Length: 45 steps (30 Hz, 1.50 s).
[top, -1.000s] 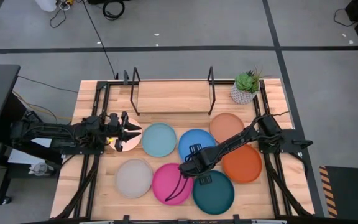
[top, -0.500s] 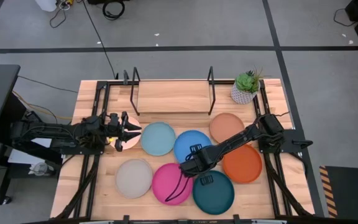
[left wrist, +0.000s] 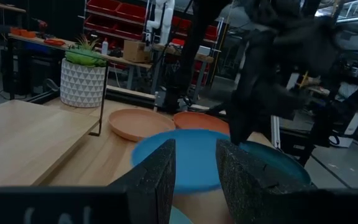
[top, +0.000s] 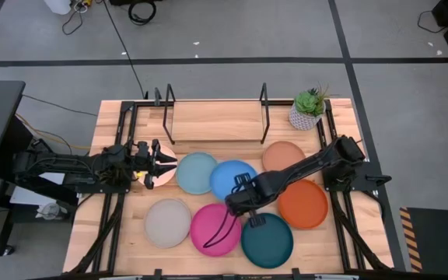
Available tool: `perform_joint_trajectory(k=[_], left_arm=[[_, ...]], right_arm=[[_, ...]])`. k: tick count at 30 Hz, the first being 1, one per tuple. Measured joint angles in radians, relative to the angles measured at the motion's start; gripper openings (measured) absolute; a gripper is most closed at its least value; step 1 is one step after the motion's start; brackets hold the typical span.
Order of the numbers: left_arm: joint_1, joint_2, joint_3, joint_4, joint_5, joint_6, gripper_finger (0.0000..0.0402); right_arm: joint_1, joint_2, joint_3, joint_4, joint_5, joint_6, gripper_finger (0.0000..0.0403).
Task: Place and stack plates onto a shelf
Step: Put the blue plate on the shelf
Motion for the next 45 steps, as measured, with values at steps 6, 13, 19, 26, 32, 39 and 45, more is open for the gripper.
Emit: perform_joint_trajectory(k=[6, 13, 19, 26, 32, 39, 45], left_arm=[[0.0, 0.0, 0.0, 0.001, -0.001, -0.006, 0.0123], [0.0, 0.0, 0.0, 0.005, -0.043, -0.036, 0.0123], [0.0, 0.0, 0.0, 0.006, -0.048, -0.053, 0.0123], [0.0, 0.0, 0.0, 0.001, -0.049, -0.136, 0.0123], [0.0, 0.0, 0.0, -0.01, -0.049, -0.14, 0.0123], [0.0, 0.0, 0.0, -0.021, -0.049, -0.14, 0.0123], [0.0, 0.0, 0.0, -0.016, -0.049, -0.14, 0.0123]], right_arm=[[-0.03, 0.0, 0.072, -0.021, 0.095, -0.128, 0.0018], [-0.147, 0.001, 0.05, -0.002, 0.195, -0.237, 0.0018], [-0.284, 0.001, -0.016, 0.047, 0.215, -0.296, 0.0018], [-0.462, 0.002, -0.055, 0.089, 0.234, -0.295, 0.0018], [-0.568, 0.002, -0.077, 0.147, 0.218, -0.334, 0.0018], [-0.625, 0.002, -0.118, 0.183, 0.141, -0.334, 0.0018], [-0.62, 0.002, -0.122, 0.19, 0.146, -0.337, 0.0037]])
